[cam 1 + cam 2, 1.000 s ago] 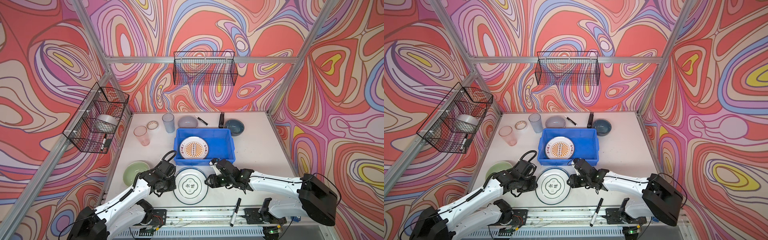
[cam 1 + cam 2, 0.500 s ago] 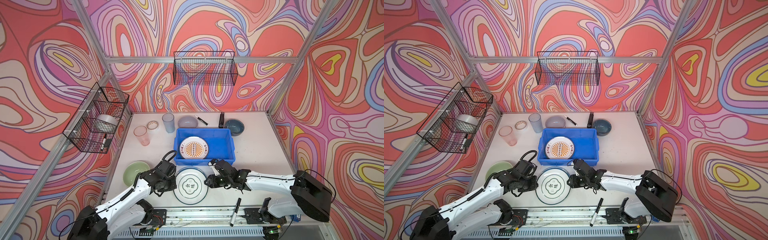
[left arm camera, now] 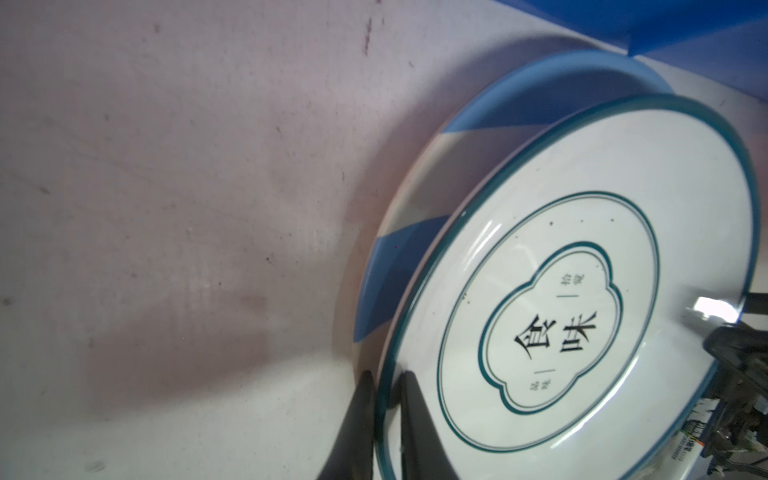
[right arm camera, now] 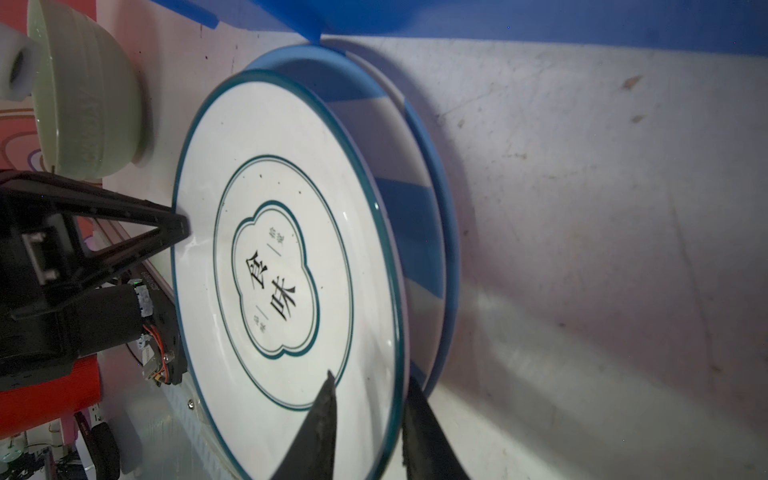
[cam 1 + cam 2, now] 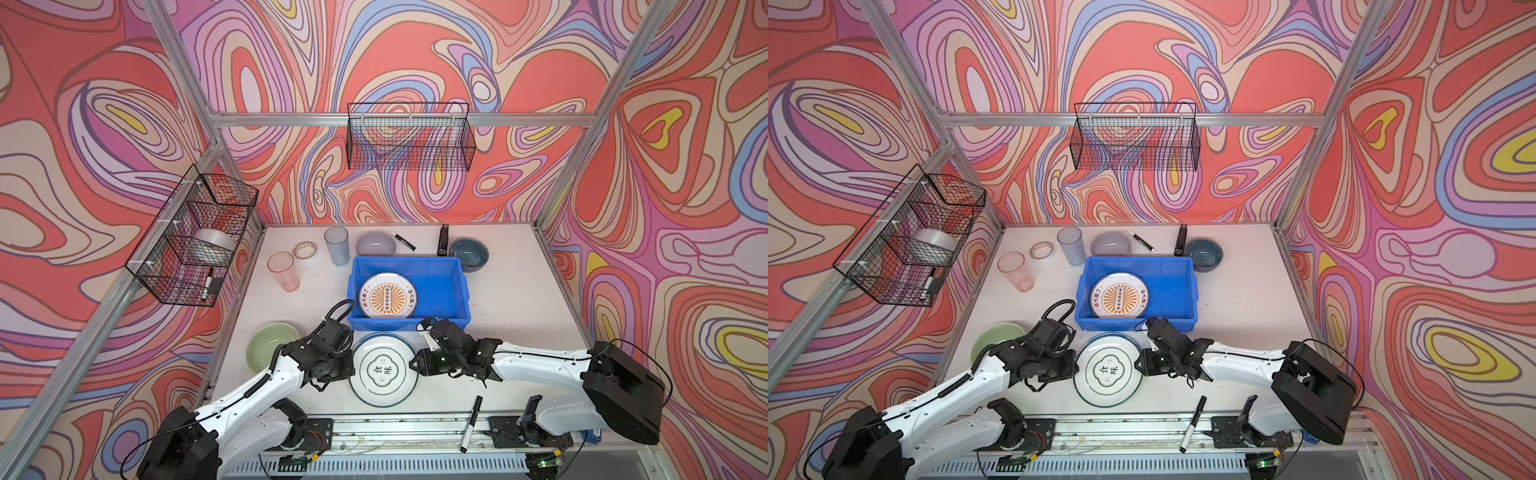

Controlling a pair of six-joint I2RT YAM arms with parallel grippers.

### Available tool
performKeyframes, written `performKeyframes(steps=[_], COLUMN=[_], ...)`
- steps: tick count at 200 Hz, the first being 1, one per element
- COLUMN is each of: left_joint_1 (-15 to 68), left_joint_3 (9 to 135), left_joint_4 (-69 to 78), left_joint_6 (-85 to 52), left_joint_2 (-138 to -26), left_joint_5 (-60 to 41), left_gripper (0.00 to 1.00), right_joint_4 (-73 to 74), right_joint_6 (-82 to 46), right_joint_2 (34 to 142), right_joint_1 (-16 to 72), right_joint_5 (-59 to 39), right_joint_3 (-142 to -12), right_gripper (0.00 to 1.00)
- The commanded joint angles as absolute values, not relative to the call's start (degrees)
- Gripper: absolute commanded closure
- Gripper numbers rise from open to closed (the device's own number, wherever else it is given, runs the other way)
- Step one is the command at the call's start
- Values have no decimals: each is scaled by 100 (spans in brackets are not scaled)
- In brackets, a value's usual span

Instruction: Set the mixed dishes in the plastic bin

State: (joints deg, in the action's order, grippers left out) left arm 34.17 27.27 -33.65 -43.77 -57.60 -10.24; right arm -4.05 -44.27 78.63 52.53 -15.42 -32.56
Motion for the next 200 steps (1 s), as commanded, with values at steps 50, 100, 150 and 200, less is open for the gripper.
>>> performKeyframes(steps=[50, 100, 150, 200], left_joint_1=[3445, 3445, 3445, 3445], left_joint_3=[2505, 2538, 2608, 2900], left_joint_4=[-3345, -3302, -3486, -3764], left_joint_6=[-4390, -4412, -4446, -4458], left_joint_2=[-5968, -5897, -5669, -5463], left_joint_5=[-1052, -1171, -1096, -943], left_gripper=[87, 87, 87, 78], right_joint_4=[482, 517, 185, -192], right_joint_6=[-4463, -4535, -4598, -4699], right_joint_2=[7699, 7941, 7818, 7444], right_joint_1=[5292, 5295, 5293, 5292], right_joint_5=[-2074, -1944, -1705, -1495], right_joint_3=[-3287, -3360, -3366, -3320], right_gripper=[73, 70, 82, 93])
